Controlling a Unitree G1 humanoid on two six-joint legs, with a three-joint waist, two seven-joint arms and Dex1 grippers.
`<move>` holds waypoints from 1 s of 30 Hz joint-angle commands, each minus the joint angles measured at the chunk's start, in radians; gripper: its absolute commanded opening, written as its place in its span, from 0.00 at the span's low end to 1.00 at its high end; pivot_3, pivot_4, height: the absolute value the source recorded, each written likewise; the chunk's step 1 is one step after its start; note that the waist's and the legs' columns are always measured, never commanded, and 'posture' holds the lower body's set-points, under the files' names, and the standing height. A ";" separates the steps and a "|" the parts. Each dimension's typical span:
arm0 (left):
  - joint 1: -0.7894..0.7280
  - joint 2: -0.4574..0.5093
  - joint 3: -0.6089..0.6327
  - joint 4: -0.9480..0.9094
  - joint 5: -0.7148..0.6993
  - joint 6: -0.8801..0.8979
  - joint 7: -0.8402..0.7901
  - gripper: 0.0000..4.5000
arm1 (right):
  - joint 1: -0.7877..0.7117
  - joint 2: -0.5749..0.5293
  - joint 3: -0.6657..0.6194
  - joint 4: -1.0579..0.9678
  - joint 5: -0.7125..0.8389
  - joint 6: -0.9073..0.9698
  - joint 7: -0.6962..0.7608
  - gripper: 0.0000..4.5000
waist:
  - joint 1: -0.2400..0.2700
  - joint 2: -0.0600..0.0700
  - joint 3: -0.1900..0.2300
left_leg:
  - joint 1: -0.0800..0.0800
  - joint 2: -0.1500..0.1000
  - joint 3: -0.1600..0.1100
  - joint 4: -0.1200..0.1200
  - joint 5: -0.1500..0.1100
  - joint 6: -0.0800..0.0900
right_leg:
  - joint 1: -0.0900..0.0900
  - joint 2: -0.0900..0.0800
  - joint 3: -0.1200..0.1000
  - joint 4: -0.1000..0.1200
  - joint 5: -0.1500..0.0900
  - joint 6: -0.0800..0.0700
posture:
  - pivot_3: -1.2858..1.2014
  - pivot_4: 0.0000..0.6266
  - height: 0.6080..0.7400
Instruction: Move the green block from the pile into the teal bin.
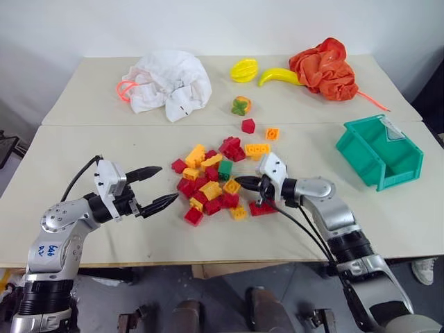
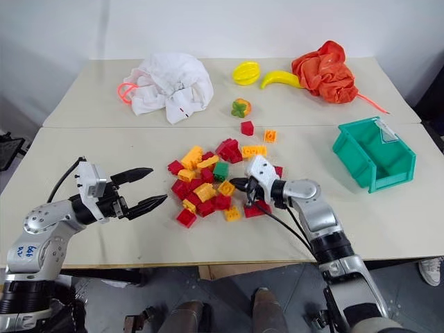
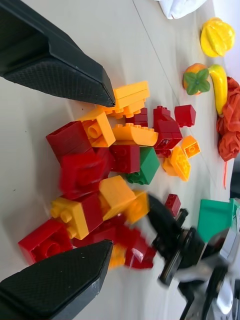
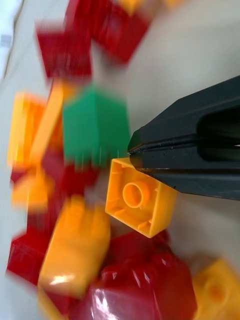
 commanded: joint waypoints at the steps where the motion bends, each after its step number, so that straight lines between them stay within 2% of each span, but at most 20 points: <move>1: 0.009 0.000 0.013 -0.020 -0.006 -0.011 0.000 1.00 | 0.050 -0.059 -0.044 -0.109 0.025 0.022 0.017 0.00 | 0.007 0.000 0.000 | 0.000 0.000 0.000 0.000 0.000 0.000 | 0.000 0.000 0.000 0.000 0.000 0.000 | 0.52 0.24 1.00; 8: 0.027 0.023 0.030 -0.020 -0.019 -0.015 -0.039 1.00 | 0.151 -0.210 -0.267 -0.145 0.167 0.013 0.080 0.00 | 0.017 0.000 0.000 | 0.000 -0.001 0.000 0.001 0.000 0.000 | 0.001 -0.001 0.000 -0.003 0.000 0.000 | 0.52 0.24 1.00; 11: 0.037 0.037 0.049 0.000 -0.020 -0.033 -0.069 1.00 | 0.192 -0.259 -0.393 -0.095 0.235 -0.038 0.117 0.12 | 0.019 0.000 0.000 | 0.000 -0.001 0.000 0.000 0.000 0.000 | 0.001 -0.001 0.000 -0.004 0.000 0.000 | 0.52 0.24 1.00; 12: 0.044 0.040 0.051 0.008 -0.014 -0.049 -0.083 1.00 | 0.211 -0.284 -0.409 -0.079 0.243 -0.045 0.146 0.21 | 0.020 0.000 0.000 | 0.000 -0.001 0.000 0.000 0.000 0.000 | 0.001 -0.001 0.000 -0.005 0.000 0.000 | 0.52 0.24 1.00; 16: 0.065 0.059 0.058 0.056 0.007 -0.090 -0.119 1.00 | 0.268 -0.363 -0.466 0.002 0.257 -0.067 0.213 0.47 | 0.019 0.000 0.000 | 0.001 0.000 0.001 -0.001 0.000 0.000 | 0.002 0.000 0.001 -0.005 0.000 0.000 | 0.52 0.24 1.00; 19: 0.062 0.059 0.058 0.074 0.019 -0.114 -0.120 1.00 | 0.271 -0.384 -0.449 0.018 0.224 -0.091 0.211 0.68 | 0.010 0.000 0.000 | 0.001 0.000 0.002 0.000 0.000 0.001 | 0.002 0.000 0.002 -0.005 0.000 0.000 | 0.52 0.24 1.00; 23: 0.054 0.060 0.055 0.083 0.015 -0.118 -0.123 1.00 | 0.207 -0.348 -0.398 -0.033 0.244 0.007 0.170 0.96 | 0.008 0.000 0.000 | 0.002 0.001 0.003 0.000 0.000 0.000 | 0.001 0.000 0.002 -0.004 0.000 0.000 | 0.52 0.24 1.00; 27: 0.044 0.056 0.048 0.086 0.016 -0.117 -0.121 1.00 | 0.074 -0.274 -0.238 -0.134 0.255 0.222 0.141 0.99 | 0.007 0.000 0.001 | 0.001 0.001 0.002 0.000 0.000 0.000 | 0.001 -0.001 0.002 -0.003 0.000 0.000 | 0.52 0.24 1.00; 30: 0.035 0.049 0.038 0.083 0.018 -0.115 -0.115 1.00 | -0.053 -0.184 -0.132 -0.097 0.192 0.298 0.080 0.99 | 0.007 0.001 0.001 | 0.001 0.002 0.002 0.001 0.000 0.000 | 0.000 -0.001 0.002 -0.003 0.000 0.000 | 0.52 0.24 1.00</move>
